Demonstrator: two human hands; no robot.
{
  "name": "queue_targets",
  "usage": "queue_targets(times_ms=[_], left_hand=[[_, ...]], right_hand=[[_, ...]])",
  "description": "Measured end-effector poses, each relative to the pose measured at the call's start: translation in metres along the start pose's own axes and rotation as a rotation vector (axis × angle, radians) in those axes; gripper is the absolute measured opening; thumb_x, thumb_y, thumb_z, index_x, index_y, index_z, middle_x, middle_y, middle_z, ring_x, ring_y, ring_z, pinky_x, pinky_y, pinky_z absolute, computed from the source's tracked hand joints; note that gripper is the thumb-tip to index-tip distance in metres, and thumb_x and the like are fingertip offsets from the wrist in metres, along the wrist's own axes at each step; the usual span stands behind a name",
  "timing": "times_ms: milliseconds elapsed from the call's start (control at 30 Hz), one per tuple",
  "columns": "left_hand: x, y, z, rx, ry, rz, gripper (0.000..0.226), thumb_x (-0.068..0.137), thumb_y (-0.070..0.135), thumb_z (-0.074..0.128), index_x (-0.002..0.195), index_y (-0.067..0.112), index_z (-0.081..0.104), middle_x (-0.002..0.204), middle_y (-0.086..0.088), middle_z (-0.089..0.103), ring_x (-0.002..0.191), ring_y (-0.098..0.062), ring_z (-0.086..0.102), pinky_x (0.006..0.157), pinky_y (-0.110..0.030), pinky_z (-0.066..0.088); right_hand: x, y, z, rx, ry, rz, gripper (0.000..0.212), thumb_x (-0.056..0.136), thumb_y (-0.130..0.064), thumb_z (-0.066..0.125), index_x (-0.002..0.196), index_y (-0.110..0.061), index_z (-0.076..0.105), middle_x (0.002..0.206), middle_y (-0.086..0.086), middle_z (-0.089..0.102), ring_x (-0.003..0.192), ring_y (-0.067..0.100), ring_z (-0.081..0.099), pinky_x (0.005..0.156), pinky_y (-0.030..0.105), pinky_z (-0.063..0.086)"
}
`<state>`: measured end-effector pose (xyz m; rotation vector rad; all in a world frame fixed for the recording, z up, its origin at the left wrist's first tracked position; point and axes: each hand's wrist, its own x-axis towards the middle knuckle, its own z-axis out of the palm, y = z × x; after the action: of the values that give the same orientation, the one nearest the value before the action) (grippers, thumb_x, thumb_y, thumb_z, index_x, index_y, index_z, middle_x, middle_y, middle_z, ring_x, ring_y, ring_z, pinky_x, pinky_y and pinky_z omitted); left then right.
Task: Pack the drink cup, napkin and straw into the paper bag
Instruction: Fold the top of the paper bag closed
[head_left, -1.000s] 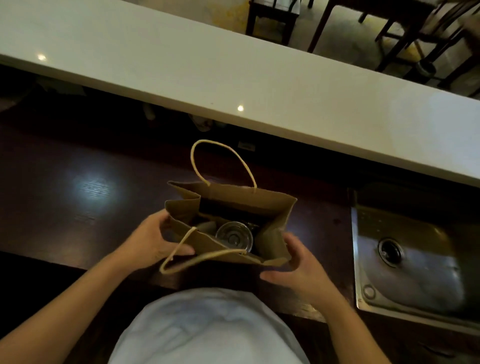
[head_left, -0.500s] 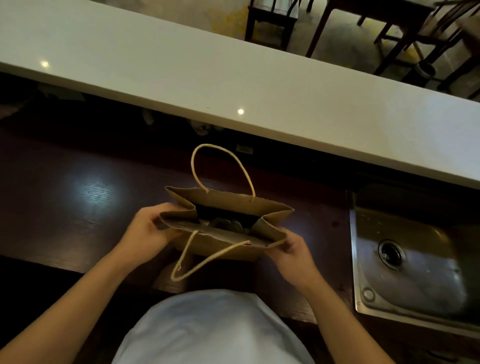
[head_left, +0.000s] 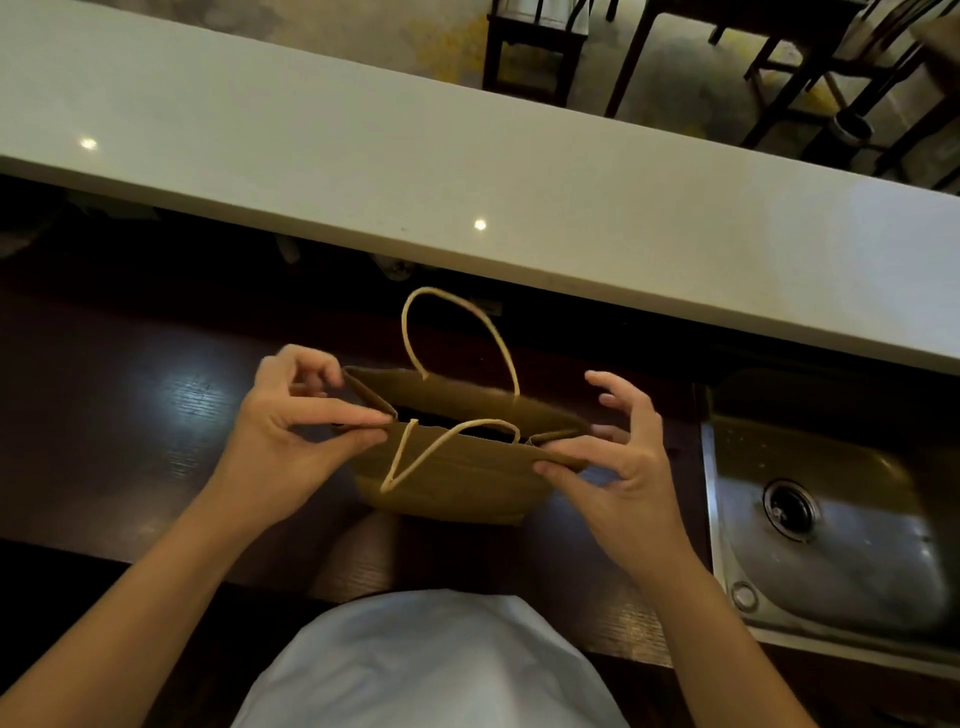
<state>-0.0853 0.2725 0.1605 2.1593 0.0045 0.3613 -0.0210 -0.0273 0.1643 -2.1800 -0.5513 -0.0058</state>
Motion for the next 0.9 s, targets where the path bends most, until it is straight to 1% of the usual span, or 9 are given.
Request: queue_targets(times_ms=[100,233,367,467,533,600,700,800,900], left_hand=[[-0.001,0.005,0.002,-0.05,0.024,0.028,0.029,0.067,0.01,0.086,0.09,0.024,0.076,0.124,-0.007,0.058,0.114,-0.026,0.06,0.096,-0.042,0.051],[-0.002,0.01,0.008,-0.221,0.143,-0.09,0.062,0.065,-0.011,0.084,0.099,0.032,0.056,0.097,0.0,0.07,0.081,-0.016,0.07,0.087,-0.035,0.056],[-0.009,-0.005,0.001,0.006,0.019,0.103,0.006,0.072,0.017,0.078,0.077,0.02,0.076,0.076,0.005,0.069,0.074,-0.015,0.065,0.07,-0.031,0.053],[-0.015,-0.019,0.002,0.137,-0.092,0.178,0.016,0.074,0.024,0.069,0.064,0.013,0.076,0.069,0.005,0.062,0.077,-0.018,0.061,0.066,-0.03,0.05],[-0.02,-0.026,0.006,0.163,-0.155,0.212,0.015,0.075,0.025,0.07,0.064,0.017,0.075,0.071,0.007,0.063,0.092,-0.02,0.063,0.078,-0.027,0.051],[-0.023,-0.033,0.01,0.175,-0.253,0.22,0.008,0.073,0.025,0.069,0.069,0.024,0.076,0.089,0.006,0.07,0.116,-0.025,0.06,0.094,-0.029,0.049],[-0.023,-0.042,0.013,0.208,-0.462,0.159,0.011,0.071,0.042,0.077,0.079,0.034,0.076,0.123,0.009,0.066,0.14,-0.02,0.043,0.111,-0.032,0.04],[-0.016,-0.044,0.017,0.253,-0.502,0.113,0.026,0.071,0.039,0.085,0.095,0.031,0.077,0.126,0.013,0.062,0.13,-0.013,0.052,0.104,-0.042,0.049],[-0.005,-0.045,0.026,0.304,-0.409,0.094,0.045,0.073,0.013,0.085,0.114,0.025,0.07,0.12,0.007,0.059,0.105,-0.014,0.062,0.086,-0.037,0.057]], right_hand=[[0.0,-0.004,0.005,0.125,0.087,0.056,0.028,0.074,-0.001,0.08,0.09,-0.016,0.064,0.107,-0.007,0.066,0.106,0.009,0.063,0.089,0.033,0.055],[-0.003,-0.003,0.008,0.195,0.143,0.142,0.037,0.075,0.007,0.076,0.099,-0.018,0.065,0.081,-0.006,0.07,0.086,0.01,0.069,0.082,0.024,0.054],[-0.01,0.01,0.013,0.193,0.119,0.131,0.04,0.072,0.023,0.066,0.073,-0.015,0.08,0.086,0.003,0.069,0.083,0.014,0.067,0.074,0.02,0.052],[-0.018,0.02,0.019,0.117,0.078,0.145,0.049,0.069,0.03,0.056,0.064,-0.013,0.079,0.093,0.0,0.07,0.091,0.013,0.065,0.08,0.018,0.05],[-0.023,0.023,0.023,0.073,0.061,0.159,0.043,0.077,0.022,0.06,0.076,-0.015,0.081,0.101,-0.002,0.069,0.097,0.01,0.063,0.085,0.018,0.05],[-0.024,0.022,0.028,0.021,0.023,0.161,0.029,0.082,0.005,0.069,0.095,-0.019,0.079,0.113,-0.005,0.066,0.107,0.008,0.058,0.093,0.013,0.043],[-0.02,0.026,0.037,-0.133,-0.083,0.119,0.043,0.076,-0.009,0.08,0.116,-0.025,0.072,0.125,-0.008,0.06,0.117,0.013,0.043,0.102,0.007,0.026],[-0.013,0.03,0.046,-0.243,-0.138,0.161,0.064,0.074,-0.006,0.079,0.131,-0.027,0.06,0.124,-0.007,0.056,0.12,0.016,0.038,0.103,0.025,0.032],[-0.005,0.035,0.054,-0.358,-0.151,0.158,0.051,0.073,-0.005,0.079,0.119,-0.024,0.069,0.111,-0.003,0.062,0.111,0.023,0.049,0.089,0.03,0.03]])
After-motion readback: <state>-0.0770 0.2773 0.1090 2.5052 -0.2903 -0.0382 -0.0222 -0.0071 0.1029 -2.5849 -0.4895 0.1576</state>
